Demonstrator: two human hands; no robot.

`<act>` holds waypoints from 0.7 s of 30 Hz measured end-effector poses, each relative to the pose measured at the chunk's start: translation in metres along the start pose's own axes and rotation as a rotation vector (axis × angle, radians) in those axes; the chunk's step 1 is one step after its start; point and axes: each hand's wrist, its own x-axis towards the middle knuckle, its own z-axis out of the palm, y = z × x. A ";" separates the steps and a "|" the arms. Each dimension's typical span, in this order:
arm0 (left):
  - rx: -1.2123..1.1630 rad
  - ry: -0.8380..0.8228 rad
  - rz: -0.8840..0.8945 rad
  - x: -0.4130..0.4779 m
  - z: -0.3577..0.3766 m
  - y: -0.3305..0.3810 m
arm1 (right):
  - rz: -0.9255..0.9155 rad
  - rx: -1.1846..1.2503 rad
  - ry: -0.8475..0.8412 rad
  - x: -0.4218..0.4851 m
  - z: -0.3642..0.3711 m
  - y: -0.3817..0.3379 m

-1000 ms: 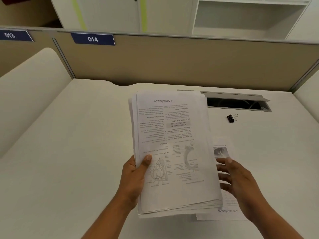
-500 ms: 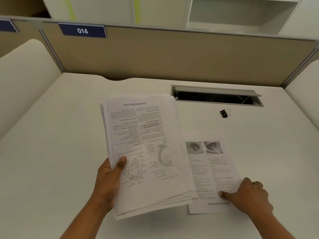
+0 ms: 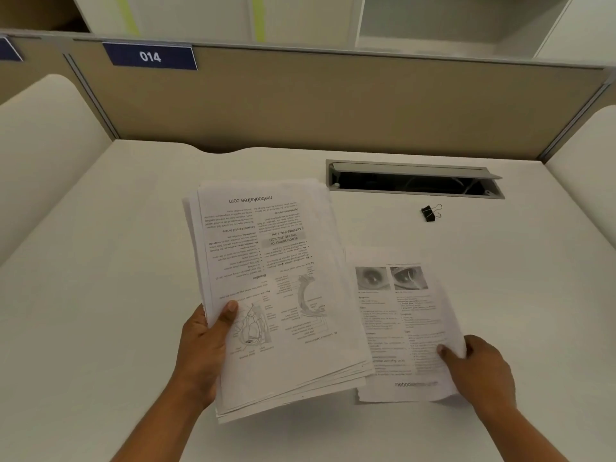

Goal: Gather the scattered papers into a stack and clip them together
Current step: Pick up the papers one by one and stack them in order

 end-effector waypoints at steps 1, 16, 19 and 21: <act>0.005 0.004 0.001 0.001 0.000 0.001 | -0.024 0.025 0.003 0.001 -0.002 0.001; 0.015 0.013 0.008 0.005 0.001 0.009 | 0.093 1.129 -0.030 -0.010 -0.073 -0.037; 0.011 -0.003 0.007 0.005 0.005 0.011 | 0.029 1.169 -0.084 -0.015 -0.076 -0.048; 0.003 -0.013 0.002 0.004 0.010 0.012 | -0.027 1.169 -0.132 -0.020 -0.075 -0.057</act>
